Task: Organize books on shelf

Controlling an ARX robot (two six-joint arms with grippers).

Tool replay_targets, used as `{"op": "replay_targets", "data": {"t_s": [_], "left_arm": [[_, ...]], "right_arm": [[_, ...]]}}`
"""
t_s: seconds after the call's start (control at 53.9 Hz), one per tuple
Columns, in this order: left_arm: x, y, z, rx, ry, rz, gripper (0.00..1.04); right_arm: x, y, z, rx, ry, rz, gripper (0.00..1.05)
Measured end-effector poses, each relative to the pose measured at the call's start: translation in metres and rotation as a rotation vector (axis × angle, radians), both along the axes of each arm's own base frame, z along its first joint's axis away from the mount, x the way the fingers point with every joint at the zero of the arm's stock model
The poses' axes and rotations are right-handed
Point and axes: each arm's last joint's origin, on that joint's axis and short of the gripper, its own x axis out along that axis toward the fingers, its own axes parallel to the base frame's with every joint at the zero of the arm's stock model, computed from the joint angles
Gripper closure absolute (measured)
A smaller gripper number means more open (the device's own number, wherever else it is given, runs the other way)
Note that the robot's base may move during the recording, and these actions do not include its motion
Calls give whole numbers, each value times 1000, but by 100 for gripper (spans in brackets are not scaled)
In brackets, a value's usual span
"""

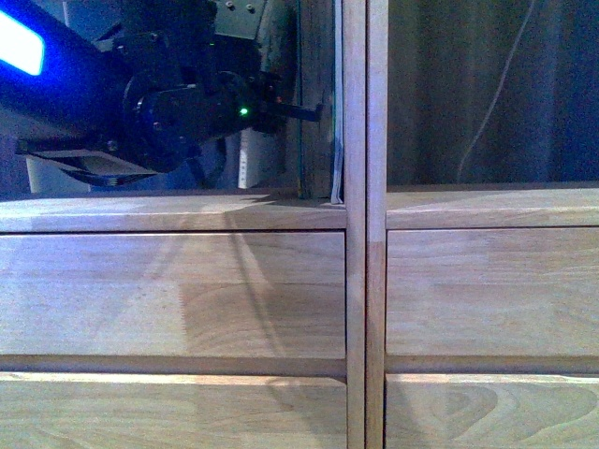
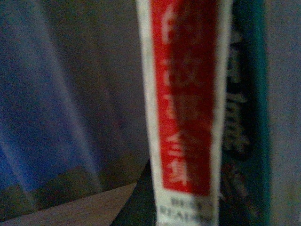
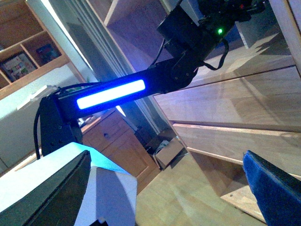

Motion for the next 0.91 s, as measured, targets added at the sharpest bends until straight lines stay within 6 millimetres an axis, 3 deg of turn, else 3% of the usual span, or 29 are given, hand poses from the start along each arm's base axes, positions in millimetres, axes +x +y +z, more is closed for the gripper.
{"op": "replay_targets", "data": {"t_s": [0.148,0.241,0.278,0.297,0.482,0.76,0.797,0.909], "left_arm": [[3,-15,-6,27,41,27,98],[8,-16,-14,81,41,67,81],[9,-16,-16,93,58,71,88],[10,-16,-17,100,68,71,87],[8,-16,-22,139,75,68,55],[-35,-1,-19,104,25,40,10],[-45,1,-16,92,6,46,6],[-88,16,-5,28,-49,77,7]], "right_arm": [[0,-4,-6,7,9,-11,7],[0,-5,-10,17,24,-14,7],[0,-4,-11,20,27,-13,7],[0,-4,-11,21,28,-14,7],[0,1,-13,30,38,5,7],[0,6,-14,26,33,18,7],[0,7,-15,27,36,18,7],[-1,11,-15,27,33,25,7]]}}
